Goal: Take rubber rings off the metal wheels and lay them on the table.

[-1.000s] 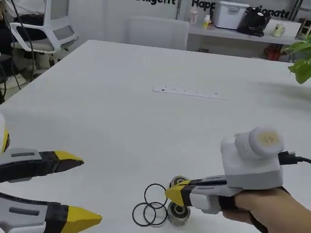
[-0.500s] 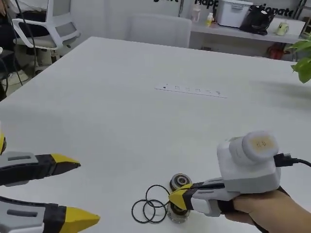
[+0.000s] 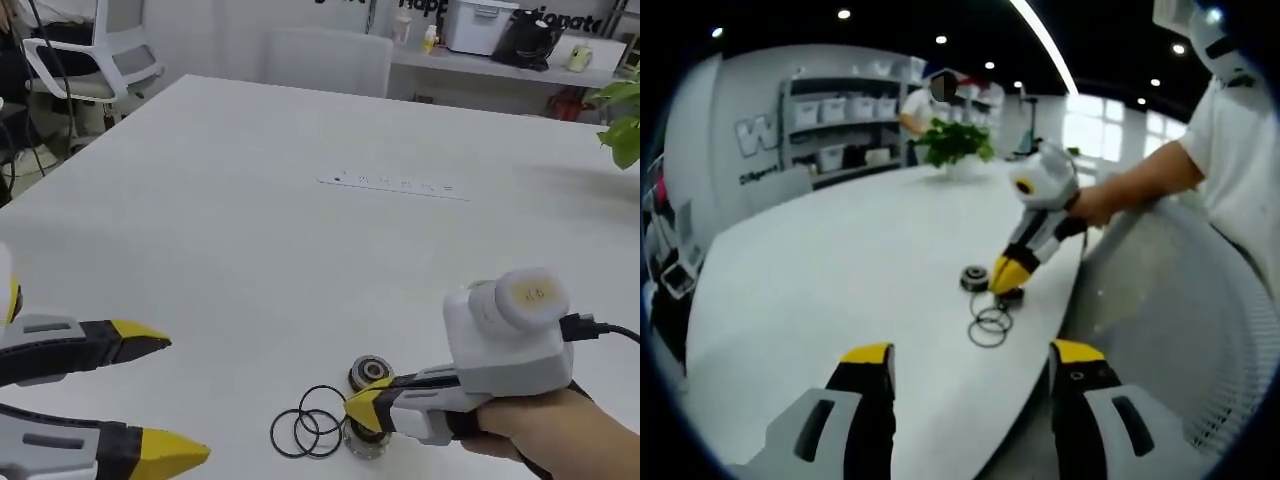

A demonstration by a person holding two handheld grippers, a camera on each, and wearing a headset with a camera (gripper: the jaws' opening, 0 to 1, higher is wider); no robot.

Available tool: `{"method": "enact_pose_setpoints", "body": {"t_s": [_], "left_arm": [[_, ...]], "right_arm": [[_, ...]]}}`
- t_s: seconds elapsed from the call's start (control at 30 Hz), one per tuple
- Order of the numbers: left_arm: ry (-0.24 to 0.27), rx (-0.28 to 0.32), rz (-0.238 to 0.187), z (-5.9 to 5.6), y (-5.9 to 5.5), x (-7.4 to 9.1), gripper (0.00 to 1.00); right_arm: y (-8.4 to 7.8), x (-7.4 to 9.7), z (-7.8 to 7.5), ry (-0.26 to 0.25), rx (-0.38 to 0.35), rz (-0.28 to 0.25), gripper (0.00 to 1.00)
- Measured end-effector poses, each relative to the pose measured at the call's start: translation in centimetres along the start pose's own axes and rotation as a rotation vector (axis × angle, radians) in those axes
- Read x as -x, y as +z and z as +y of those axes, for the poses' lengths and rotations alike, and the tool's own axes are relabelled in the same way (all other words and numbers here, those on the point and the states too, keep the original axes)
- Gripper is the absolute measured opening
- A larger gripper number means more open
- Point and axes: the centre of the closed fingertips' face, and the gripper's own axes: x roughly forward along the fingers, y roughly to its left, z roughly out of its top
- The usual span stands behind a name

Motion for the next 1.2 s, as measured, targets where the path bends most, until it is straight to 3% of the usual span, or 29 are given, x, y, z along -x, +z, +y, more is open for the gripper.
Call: {"method": "enact_pose_setpoints", "body": {"t_s": [0.33, 0.67, 0.83, 0.93, 1.2], "left_arm": [[0.003, 0.004, -0.002, -0.1, -0.1, 0.1, 0.63], [0.004, 0.005, -0.003, -0.3, -0.1, 0.1, 0.63], [0.013, 0.010, -0.006, -0.1, -0.1, 0.2, 0.63], [0.014, 0.007, -0.003, -0.2, -0.1, 0.3, 0.63], [0.014, 0.003, -0.002, -0.4, 0.0, 0.1, 0.63]], "right_arm": [[-0.2, 0.2, 0.2, 0.017, -0.046, 0.019, 0.00], [-0.5, -0.3, 1.7, 0.061, -0.005, 0.036, 0.00], [-0.5, -0.3, 1.6, 0.058, 0.011, 0.036, 0.00], [-0.3, -0.3, 0.9, 0.019, 0.048, 0.028, 0.00], [-0.3, -0.2, 0.6, 0.002, 0.085, 0.017, 0.04]]}}
